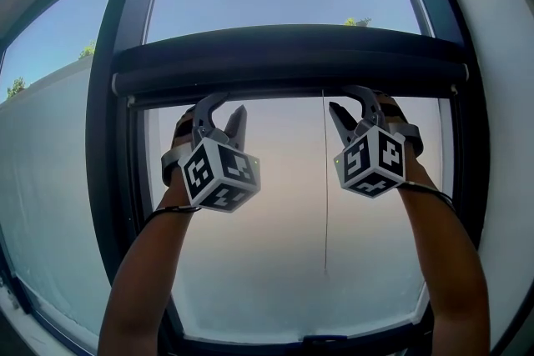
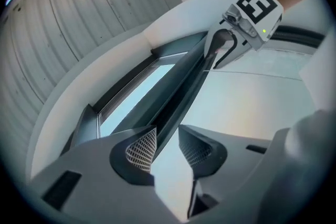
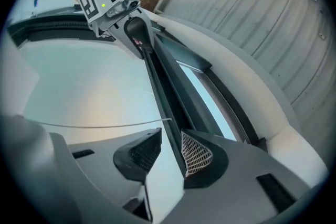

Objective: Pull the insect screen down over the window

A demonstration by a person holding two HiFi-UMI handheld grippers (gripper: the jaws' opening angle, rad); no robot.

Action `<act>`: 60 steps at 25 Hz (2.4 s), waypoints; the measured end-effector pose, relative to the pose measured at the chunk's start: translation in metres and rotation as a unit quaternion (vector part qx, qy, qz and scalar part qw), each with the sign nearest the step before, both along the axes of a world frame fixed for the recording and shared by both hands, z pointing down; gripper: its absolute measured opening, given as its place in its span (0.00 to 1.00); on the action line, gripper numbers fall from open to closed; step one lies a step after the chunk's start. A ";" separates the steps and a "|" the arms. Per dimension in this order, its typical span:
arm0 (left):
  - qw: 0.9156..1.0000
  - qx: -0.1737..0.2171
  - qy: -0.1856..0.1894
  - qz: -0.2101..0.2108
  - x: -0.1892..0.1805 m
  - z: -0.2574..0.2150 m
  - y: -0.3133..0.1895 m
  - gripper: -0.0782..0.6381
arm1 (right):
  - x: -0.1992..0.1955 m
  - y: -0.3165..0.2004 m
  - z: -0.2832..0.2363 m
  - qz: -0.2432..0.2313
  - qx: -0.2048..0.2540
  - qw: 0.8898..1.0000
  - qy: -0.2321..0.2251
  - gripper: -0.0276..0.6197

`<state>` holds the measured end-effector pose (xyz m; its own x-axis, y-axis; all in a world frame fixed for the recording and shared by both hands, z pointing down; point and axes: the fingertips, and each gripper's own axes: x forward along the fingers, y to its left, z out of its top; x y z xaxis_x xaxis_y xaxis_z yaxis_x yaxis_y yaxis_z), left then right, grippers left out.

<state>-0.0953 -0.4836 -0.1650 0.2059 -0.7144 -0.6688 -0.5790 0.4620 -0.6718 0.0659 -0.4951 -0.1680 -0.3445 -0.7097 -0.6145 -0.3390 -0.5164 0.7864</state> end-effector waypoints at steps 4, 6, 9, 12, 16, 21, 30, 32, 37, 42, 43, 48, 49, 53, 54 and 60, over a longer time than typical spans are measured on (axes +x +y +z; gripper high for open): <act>0.997 0.001 -0.044 -0.060 0.003 -0.007 -0.010 0.33 | 0.005 -0.008 -0.005 0.053 0.007 0.998 0.038 0.22; 0.994 -0.001 -0.065 -0.087 0.004 -0.009 -0.018 0.36 | 0.008 -0.011 -0.007 0.075 0.007 0.996 0.050 0.23; 0.987 -0.009 -0.095 -0.126 0.004 -0.010 -0.030 0.37 | 0.013 -0.020 -0.010 0.115 0.002 0.991 0.070 0.27; 0.982 -0.016 -0.114 -0.151 0.004 -0.011 -0.037 0.37 | 0.015 -0.028 -0.012 0.143 -0.002 0.986 0.089 0.30; 0.977 -0.033 -0.128 -0.166 0.005 -0.012 -0.042 0.37 | 0.017 -0.032 -0.011 0.160 -0.003 0.982 0.104 0.30; 0.970 -0.059 -0.141 -0.187 0.006 -0.013 -0.043 0.37 | 0.018 -0.033 -0.011 0.172 -0.011 0.978 0.117 0.30; 0.962 -0.088 -0.163 -0.202 0.005 -0.009 -0.042 0.37 | 0.018 -0.034 -0.004 0.183 -0.049 0.972 0.138 0.30; 0.961 -0.095 -0.165 -0.202 0.005 -0.008 -0.042 0.37 | 0.019 -0.033 -0.004 0.185 -0.049 0.972 0.138 0.30; 0.957 -0.108 -0.176 -0.202 0.007 -0.004 -0.041 0.37 | 0.019 -0.034 0.002 0.182 -0.067 0.971 0.142 0.30; 0.955 -0.121 -0.182 -0.199 0.008 0.002 -0.043 0.37 | 0.020 -0.036 0.008 0.179 -0.081 0.969 0.147 0.30; 0.955 -0.118 -0.183 -0.203 0.007 0.001 -0.044 0.37 | 0.020 -0.036 0.007 0.179 -0.083 0.969 0.148 0.30; 0.950 -0.138 -0.188 -0.209 0.005 0.013 -0.044 0.37 | 0.017 -0.035 0.016 0.176 -0.100 0.968 0.149 0.30; 0.950 -0.146 -0.189 -0.202 0.006 0.019 -0.044 0.37 | 0.018 -0.034 0.021 0.176 -0.101 0.968 0.148 0.30; 0.943 -0.163 -0.211 -0.197 0.007 0.043 -0.039 0.37 | 0.019 -0.031 0.046 0.177 -0.124 0.965 0.150 0.30; 0.940 -0.167 -0.220 -0.202 0.006 0.048 -0.039 0.37 | 0.019 -0.030 0.051 0.177 -0.130 0.963 0.154 0.30; 0.933 -0.192 -0.243 -0.182 0.007 0.076 -0.038 0.37 | 0.023 -0.029 0.078 0.190 -0.152 0.955 0.170 0.30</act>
